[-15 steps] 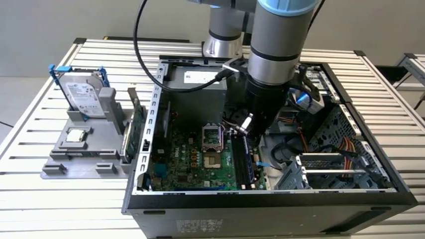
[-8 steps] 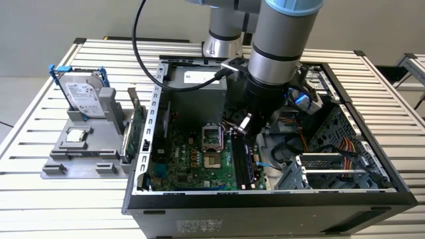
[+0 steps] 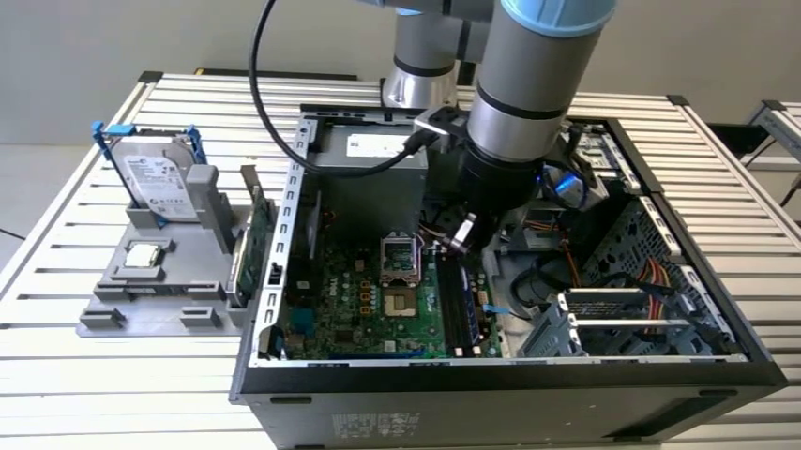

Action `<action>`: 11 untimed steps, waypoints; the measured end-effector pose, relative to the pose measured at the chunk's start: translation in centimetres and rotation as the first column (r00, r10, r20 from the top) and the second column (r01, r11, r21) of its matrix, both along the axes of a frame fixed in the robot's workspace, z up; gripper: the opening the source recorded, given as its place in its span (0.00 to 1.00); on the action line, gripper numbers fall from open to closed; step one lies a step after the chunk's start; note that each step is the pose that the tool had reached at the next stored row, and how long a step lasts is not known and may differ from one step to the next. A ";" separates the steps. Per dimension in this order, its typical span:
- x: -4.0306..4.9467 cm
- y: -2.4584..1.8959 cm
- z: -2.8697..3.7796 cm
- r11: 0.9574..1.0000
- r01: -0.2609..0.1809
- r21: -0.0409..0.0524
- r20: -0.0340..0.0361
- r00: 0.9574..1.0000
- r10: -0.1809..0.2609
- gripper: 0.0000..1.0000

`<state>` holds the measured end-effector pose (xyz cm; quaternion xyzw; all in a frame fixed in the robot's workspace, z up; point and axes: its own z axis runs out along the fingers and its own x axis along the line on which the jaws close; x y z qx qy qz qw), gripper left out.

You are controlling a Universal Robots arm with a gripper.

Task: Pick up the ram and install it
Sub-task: 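Press down the ram until it locks into place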

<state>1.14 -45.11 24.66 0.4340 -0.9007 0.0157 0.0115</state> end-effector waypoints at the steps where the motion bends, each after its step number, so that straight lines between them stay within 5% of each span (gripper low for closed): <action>1: 0.00 0.00 0.00 1.000 -0.009 0.013 0.000 1.000 0.009 0.00; 3: 0.00 0.00 0.00 0.999 -0.030 0.040 0.000 1.000 0.030 0.00; 6: 0.00 0.00 -0.01 0.996 -0.069 0.062 0.001 0.998 0.069 0.00; 11: 0.00 0.00 -0.13 0.985 -0.157 0.068 0.002 0.988 0.157 0.00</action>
